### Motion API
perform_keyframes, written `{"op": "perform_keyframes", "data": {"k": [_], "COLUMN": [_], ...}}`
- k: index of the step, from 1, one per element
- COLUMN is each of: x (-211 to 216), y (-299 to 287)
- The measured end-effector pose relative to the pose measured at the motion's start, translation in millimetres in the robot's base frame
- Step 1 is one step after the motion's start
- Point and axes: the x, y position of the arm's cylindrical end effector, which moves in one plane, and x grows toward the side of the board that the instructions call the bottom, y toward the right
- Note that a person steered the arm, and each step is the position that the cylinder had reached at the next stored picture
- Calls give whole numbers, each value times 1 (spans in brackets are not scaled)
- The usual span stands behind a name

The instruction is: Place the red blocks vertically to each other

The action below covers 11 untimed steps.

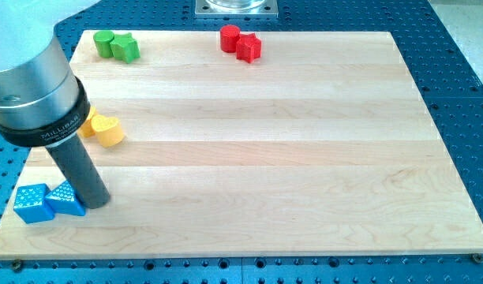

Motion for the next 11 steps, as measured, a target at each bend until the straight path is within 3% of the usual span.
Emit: {"op": "perform_keyframes", "data": {"k": [2,3,5,11], "x": [-17,-59,-92,-77], "y": [-5,-39,13,61]}}
